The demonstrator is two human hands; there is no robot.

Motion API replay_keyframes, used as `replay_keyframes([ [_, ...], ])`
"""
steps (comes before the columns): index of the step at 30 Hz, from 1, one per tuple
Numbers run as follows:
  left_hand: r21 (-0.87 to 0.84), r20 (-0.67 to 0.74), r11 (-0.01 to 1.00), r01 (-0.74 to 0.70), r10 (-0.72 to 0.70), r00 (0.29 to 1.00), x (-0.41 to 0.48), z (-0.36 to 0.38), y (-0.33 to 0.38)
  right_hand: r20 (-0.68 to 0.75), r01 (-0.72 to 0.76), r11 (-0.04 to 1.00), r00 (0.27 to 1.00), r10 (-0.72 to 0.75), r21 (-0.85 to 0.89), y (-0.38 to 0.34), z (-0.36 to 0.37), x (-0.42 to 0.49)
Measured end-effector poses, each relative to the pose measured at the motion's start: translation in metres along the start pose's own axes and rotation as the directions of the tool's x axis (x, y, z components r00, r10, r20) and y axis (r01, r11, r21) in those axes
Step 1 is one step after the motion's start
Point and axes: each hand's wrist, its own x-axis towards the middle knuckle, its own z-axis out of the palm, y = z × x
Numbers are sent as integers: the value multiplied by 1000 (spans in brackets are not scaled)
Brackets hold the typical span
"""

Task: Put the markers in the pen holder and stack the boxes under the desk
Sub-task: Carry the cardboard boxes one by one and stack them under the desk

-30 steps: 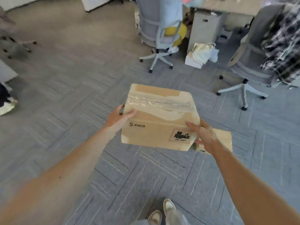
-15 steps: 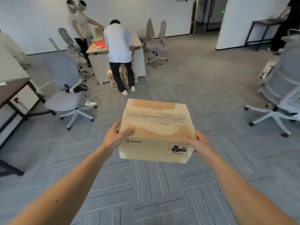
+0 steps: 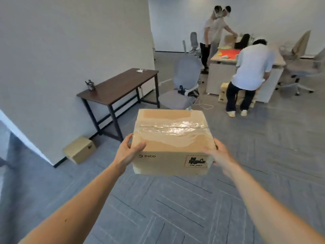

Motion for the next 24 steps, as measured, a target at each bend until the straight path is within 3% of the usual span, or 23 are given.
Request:
replay_keyframes([
  [6, -60, -219, 993, 100, -111, 969, 45, -123, -43, 180, 10, 998, 984, 0, -56, -35, 147, 80],
  [13, -155, -359, 974, 163, -209, 909, 120, -203, -91, 317, 8, 992, 948, 31, -122, -57, 263, 181],
  [24, -171, -529, 953, 248, -302, 793, 327, -313, -96, 505, 26, 988, 861, 57, -154, -126, 434, 414],
])
